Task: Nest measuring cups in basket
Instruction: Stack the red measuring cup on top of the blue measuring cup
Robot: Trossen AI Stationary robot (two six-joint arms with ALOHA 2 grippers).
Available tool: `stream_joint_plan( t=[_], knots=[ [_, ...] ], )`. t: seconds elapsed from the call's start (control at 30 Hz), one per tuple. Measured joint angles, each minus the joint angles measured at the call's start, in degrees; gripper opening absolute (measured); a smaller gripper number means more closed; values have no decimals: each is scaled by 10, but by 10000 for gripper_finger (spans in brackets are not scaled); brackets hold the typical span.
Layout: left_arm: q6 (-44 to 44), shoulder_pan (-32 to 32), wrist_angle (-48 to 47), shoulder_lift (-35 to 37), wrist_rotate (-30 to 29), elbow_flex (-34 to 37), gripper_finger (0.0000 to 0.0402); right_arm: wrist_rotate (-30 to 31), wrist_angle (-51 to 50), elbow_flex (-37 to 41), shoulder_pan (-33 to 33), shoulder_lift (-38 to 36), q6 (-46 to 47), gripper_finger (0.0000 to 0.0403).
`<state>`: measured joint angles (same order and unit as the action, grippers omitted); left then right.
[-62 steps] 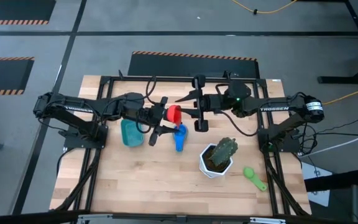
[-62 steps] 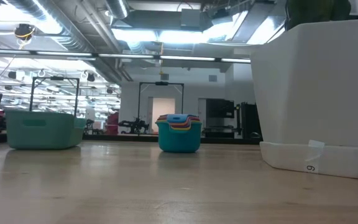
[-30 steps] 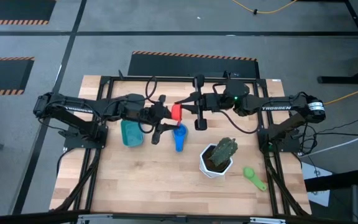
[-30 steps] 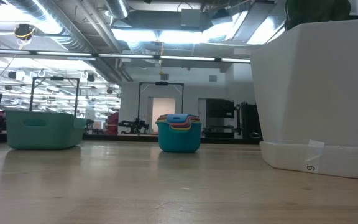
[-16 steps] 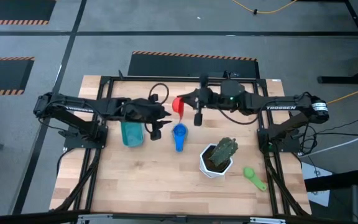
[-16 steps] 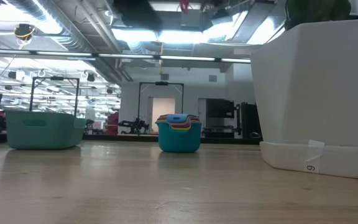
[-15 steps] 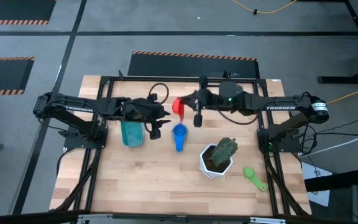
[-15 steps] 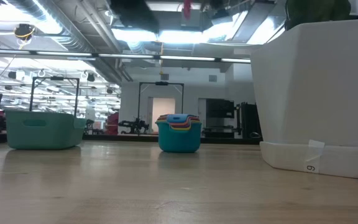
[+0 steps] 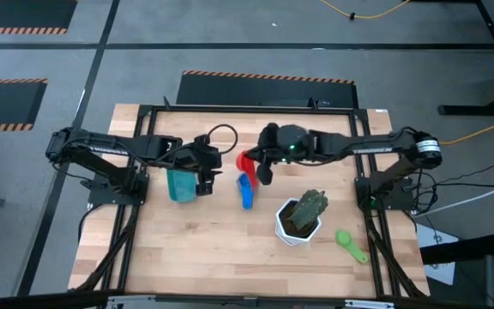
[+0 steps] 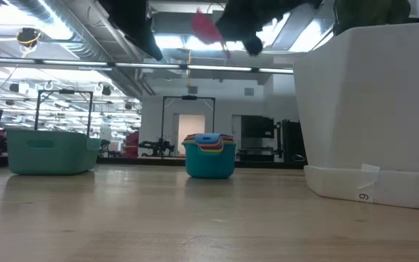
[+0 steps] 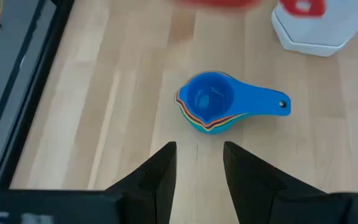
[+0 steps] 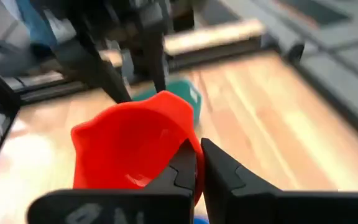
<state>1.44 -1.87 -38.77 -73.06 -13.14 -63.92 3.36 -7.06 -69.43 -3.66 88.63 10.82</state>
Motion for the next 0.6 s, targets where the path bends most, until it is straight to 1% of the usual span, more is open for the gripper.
stream_joint_plan(
  t=[0.27,0.47,0.6],
  knots=[
    [1,0,2,0,1,0,126,0,-88,0,0,70,137,15],
    [1,0,2,0,1,0,126,0,-92,0,0,121,201,16],
    [1,0,2,0,1,0,127,0,-103,0,0,139,232,15]
  ],
)
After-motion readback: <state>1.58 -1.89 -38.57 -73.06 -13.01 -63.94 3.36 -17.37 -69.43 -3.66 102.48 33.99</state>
